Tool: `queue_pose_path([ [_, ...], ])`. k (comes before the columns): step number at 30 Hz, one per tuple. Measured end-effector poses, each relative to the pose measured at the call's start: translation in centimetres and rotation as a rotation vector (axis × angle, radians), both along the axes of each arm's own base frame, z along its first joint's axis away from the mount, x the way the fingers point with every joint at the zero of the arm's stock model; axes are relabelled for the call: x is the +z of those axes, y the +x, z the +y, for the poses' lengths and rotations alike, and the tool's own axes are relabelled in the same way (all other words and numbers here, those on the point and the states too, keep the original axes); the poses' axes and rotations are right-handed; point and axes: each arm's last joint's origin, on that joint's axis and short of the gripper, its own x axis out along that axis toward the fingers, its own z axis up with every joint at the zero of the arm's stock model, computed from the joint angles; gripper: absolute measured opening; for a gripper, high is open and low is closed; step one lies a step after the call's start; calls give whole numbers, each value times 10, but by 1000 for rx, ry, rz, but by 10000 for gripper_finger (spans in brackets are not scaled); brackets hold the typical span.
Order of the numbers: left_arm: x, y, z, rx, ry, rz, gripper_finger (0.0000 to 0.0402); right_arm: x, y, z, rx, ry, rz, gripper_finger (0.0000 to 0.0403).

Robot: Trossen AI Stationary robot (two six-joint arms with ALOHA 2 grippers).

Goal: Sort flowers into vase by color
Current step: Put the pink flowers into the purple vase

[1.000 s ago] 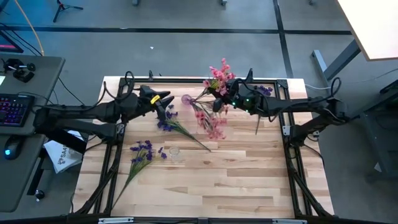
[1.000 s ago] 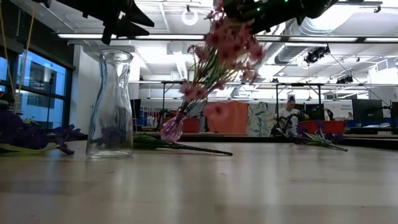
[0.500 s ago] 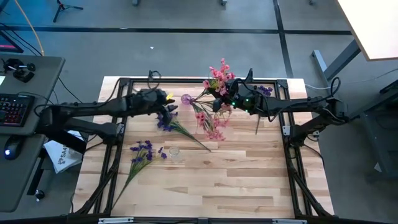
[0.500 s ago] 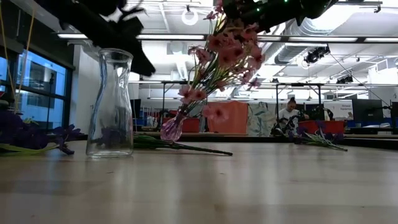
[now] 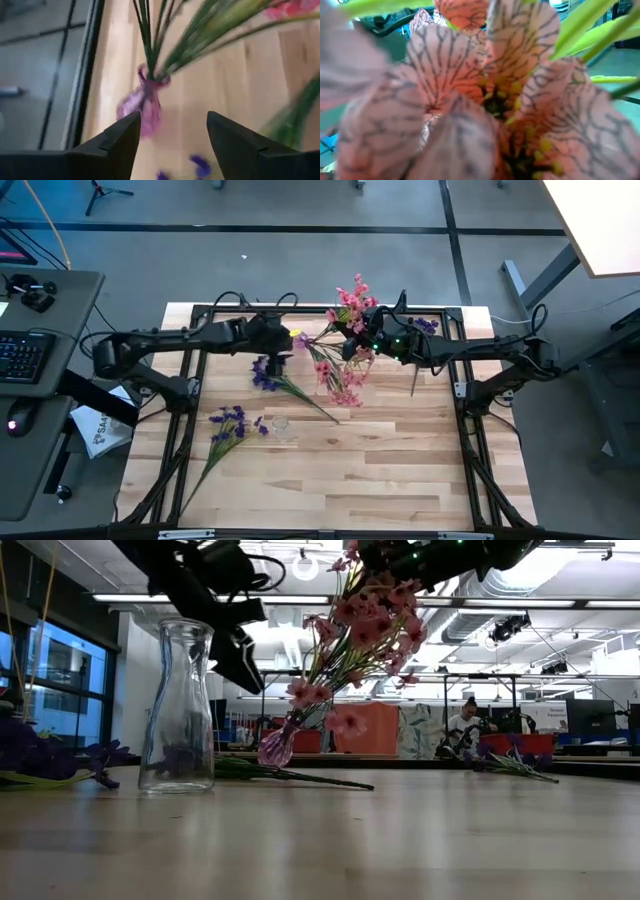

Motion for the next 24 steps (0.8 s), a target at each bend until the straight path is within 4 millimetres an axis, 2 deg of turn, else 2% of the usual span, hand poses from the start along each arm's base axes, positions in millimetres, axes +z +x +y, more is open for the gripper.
queue_pose_path([
  [4,-8,11,15,-44,76,-4,228,0,0,0,-1,5,0,0],
  [12,-47,19,39,-119,129,140,230,0,0,0,-1,8,-1,0],
  [17,-46,26,44,-110,155,70,230,-1,0,0,-2,9,3,0],
  [24,-48,28,43,-255,180,78,230,-1,0,0,-2,10,4,0],
])
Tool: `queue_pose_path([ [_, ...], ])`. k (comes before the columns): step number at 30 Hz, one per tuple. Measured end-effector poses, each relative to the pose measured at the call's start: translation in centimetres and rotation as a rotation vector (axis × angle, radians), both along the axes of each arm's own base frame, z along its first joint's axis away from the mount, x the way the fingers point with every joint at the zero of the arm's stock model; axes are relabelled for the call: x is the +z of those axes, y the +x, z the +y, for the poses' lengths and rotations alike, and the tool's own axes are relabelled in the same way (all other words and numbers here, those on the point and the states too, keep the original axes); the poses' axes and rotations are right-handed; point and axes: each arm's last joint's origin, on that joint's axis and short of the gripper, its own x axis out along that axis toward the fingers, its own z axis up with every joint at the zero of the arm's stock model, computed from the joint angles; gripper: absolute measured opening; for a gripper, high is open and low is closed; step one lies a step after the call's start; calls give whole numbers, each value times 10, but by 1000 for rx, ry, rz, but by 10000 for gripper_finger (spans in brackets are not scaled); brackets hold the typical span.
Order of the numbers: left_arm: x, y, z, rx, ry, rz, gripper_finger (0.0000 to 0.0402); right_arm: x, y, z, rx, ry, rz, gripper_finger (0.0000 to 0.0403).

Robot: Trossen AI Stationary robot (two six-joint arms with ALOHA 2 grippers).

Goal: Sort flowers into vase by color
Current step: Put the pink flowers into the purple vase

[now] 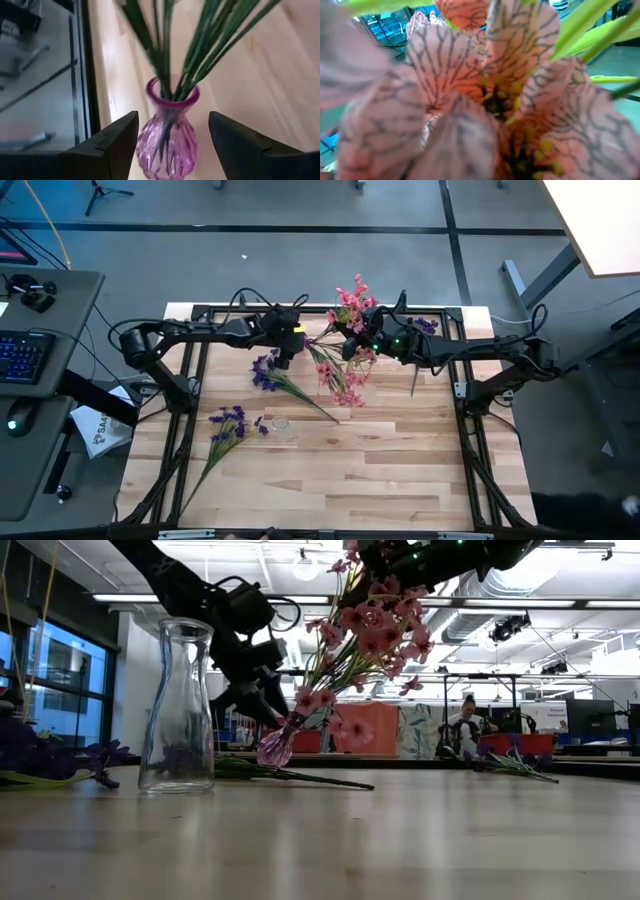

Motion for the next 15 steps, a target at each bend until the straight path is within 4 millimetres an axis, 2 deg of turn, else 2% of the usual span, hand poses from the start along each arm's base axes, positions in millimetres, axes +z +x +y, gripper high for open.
queue_pose_path([
  [15,-22,12,8,-16,46,6,230,0,0,0,0,3,-3,0],
])
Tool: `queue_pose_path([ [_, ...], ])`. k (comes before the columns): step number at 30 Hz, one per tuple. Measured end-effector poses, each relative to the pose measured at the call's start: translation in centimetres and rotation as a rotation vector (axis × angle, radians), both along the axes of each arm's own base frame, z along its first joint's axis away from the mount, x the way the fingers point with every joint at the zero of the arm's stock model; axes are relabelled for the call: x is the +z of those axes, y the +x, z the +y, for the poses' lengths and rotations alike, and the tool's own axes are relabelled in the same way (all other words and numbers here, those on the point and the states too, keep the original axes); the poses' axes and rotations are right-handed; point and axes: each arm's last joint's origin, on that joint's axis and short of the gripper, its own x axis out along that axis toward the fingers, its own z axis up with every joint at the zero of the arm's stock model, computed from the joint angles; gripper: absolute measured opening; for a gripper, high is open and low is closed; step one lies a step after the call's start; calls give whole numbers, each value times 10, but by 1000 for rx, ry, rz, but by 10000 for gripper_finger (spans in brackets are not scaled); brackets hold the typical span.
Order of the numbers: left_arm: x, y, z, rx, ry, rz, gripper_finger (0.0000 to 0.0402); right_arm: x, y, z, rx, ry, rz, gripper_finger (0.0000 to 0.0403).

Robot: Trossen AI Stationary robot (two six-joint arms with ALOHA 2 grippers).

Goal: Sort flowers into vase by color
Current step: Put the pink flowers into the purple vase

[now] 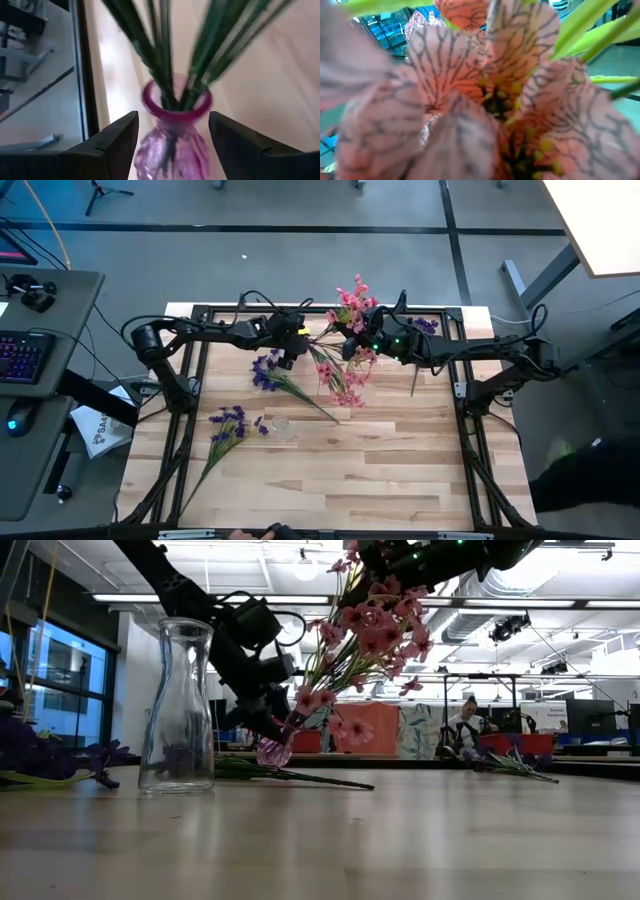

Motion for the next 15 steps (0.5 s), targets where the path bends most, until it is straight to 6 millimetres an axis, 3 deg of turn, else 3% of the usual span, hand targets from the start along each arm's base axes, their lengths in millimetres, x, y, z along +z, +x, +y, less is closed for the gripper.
queue_pose_path([
  [7,-5,2,1,-5,6,3,207,0,0,0,0,0,-1,0],
  [14,-1,5,3,38,-9,-67,68,1,0,0,1,-6,-5,0],
  [15,0,6,3,53,-17,-85,67,2,0,0,1,-7,-8,0],
])
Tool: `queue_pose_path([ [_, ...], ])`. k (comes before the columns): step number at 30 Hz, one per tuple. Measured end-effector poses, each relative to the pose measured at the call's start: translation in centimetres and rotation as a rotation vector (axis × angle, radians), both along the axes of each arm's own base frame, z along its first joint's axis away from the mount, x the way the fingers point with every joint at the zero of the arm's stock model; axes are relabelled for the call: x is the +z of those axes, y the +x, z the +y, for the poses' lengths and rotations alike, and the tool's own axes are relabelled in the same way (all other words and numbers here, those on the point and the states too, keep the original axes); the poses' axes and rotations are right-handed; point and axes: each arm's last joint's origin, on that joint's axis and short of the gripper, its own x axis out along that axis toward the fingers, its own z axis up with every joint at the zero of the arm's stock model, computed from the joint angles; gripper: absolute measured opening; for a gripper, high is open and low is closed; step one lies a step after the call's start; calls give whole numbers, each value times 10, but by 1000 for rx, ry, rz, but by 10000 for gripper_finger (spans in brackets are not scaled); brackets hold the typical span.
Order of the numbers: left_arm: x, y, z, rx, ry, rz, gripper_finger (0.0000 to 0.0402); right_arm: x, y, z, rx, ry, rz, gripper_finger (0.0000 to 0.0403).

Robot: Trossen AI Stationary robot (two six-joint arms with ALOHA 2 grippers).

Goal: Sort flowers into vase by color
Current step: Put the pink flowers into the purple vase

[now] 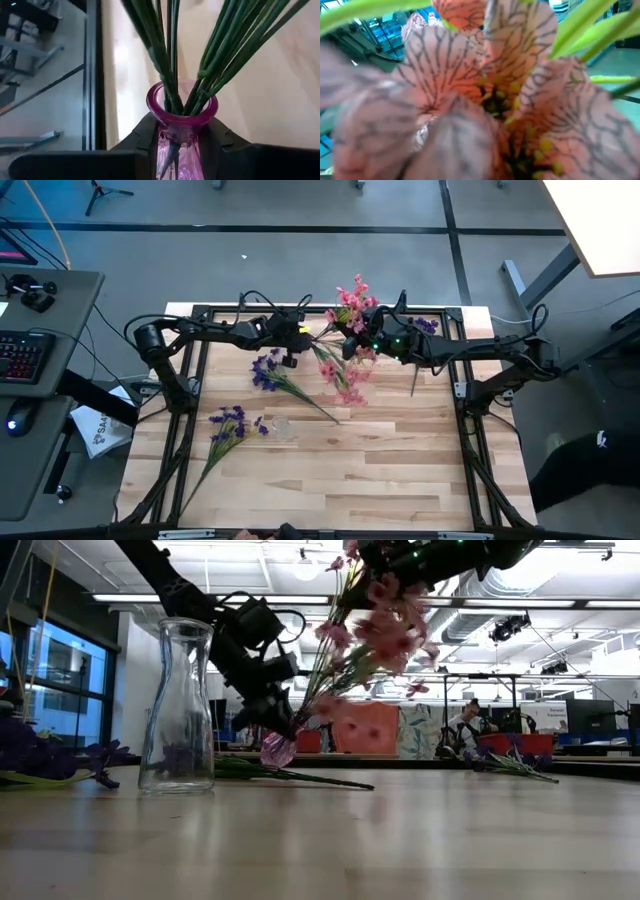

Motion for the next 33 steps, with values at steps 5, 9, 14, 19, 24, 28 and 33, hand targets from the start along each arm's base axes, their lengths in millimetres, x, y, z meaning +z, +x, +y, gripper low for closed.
queue_pose_path([
  [5,6,4,1,57,-83,-78,67,5,-1,0,0,-10,-34,0],
  [9,15,10,1,75,-123,-139,67,14,-7,2,9,-44,-53,0],
  [14,32,21,-2,105,-224,-252,67,29,-15,3,11,-62,-77,0],
  [19,43,30,-10,115,-300,-362,67,45,-17,4,15,-41,50,0],
  [24,46,38,-23,111,-351,-419,67,59,-21,4,9,-3,196,0],
  [28,48,44,-35,112,-393,-454,67,66,-22,5,23,7,211,0],
  [33,51,49,-45,122,-422,-514,67,65,-23,6,25,79,212,0],
])
